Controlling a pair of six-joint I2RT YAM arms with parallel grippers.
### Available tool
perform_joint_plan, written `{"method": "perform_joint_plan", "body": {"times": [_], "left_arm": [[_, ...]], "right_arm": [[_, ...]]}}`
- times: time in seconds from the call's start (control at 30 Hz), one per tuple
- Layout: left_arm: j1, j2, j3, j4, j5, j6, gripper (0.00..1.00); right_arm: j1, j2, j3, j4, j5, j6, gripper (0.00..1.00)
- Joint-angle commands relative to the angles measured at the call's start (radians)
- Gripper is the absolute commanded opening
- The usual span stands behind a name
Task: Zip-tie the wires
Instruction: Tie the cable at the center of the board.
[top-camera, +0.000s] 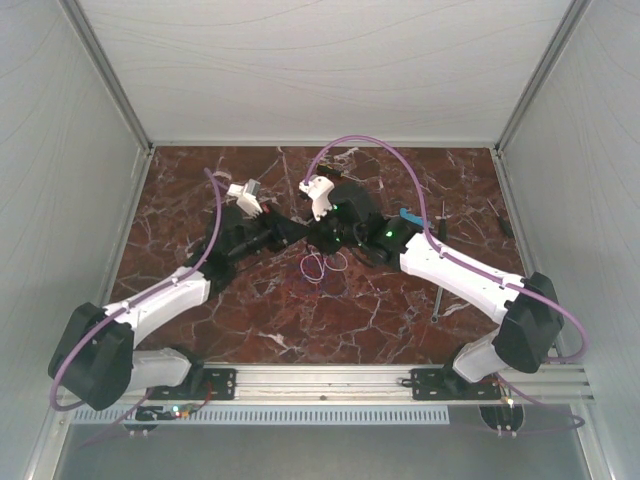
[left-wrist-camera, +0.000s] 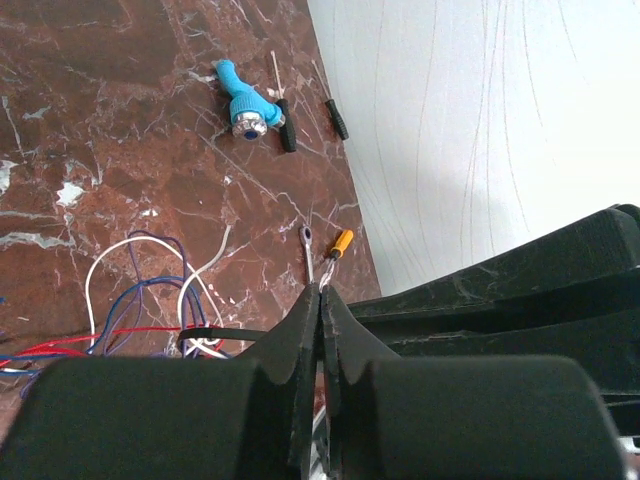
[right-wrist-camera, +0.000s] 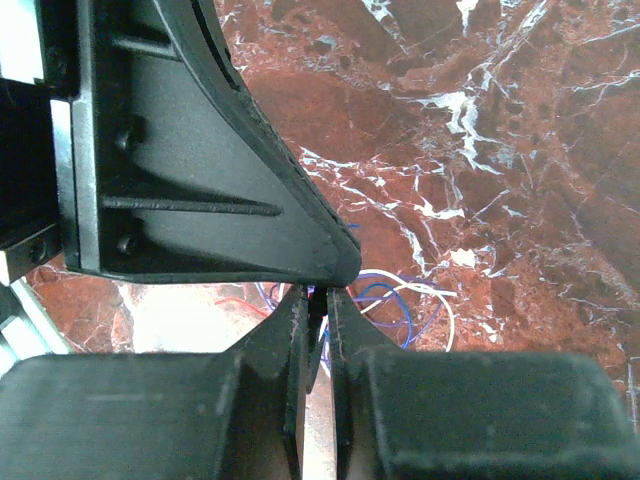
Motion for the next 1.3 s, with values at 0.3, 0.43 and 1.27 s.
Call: {"method": "perform_joint_plan", "body": {"times": [0.3, 0.43, 1.27], "left_arm": [[0.025, 0.001, 0.126, -0.163, -0.12, 0.144, 0.0], [0.041, 0.005, 0.129, -0.171, -0.149, 0.156, 0.0], [0.16, 0.077, 0.198, -0.173, -0.179, 0.199, 0.0]], "right_arm": [[0.022, -0.017, -0.064, 0.041, 0.031, 0.011, 0.0], [0.022, -0.02, -0.08, 0.046, 0.024, 0.017, 0.0], [0.026, -0.026, -0.123, 0.065, 0.012, 0.034, 0.0]]}}
